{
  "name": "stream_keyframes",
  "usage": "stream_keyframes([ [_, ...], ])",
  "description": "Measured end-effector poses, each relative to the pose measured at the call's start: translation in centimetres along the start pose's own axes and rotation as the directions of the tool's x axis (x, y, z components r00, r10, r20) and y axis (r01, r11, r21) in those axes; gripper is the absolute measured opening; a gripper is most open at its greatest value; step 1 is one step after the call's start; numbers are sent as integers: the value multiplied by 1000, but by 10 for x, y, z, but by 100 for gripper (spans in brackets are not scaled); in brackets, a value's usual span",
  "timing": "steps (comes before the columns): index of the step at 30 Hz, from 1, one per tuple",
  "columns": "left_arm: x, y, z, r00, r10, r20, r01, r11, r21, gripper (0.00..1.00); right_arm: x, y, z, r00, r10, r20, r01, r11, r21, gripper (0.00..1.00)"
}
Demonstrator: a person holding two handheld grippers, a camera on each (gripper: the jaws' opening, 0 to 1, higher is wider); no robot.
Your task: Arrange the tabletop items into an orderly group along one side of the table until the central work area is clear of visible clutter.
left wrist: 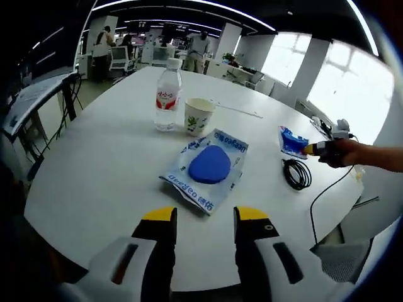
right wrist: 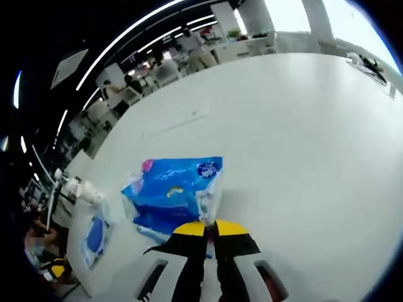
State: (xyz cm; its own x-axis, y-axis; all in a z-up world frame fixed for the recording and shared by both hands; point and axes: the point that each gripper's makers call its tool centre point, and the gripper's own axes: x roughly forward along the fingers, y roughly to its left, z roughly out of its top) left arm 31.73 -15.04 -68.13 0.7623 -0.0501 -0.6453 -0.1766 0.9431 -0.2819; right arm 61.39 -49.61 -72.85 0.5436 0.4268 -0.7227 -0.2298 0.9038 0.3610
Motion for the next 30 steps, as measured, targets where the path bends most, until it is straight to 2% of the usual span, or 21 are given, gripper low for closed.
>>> stream_keyframes([
  [10,-4,3,0,999,36,1,-36,999,-35,34,26,-19,6,997,-25,-68,23,999,-39,2],
  [21,-2,0,1,999,47,-6,-47,998,-50,33,39,-25,5,996,-14,-86,12,1000,-17,2],
  [30,2,-3,0,999,43,-17,-44,998,-48,33,38,-29,7,996,-14,-90,12,1000,-20,3],
])
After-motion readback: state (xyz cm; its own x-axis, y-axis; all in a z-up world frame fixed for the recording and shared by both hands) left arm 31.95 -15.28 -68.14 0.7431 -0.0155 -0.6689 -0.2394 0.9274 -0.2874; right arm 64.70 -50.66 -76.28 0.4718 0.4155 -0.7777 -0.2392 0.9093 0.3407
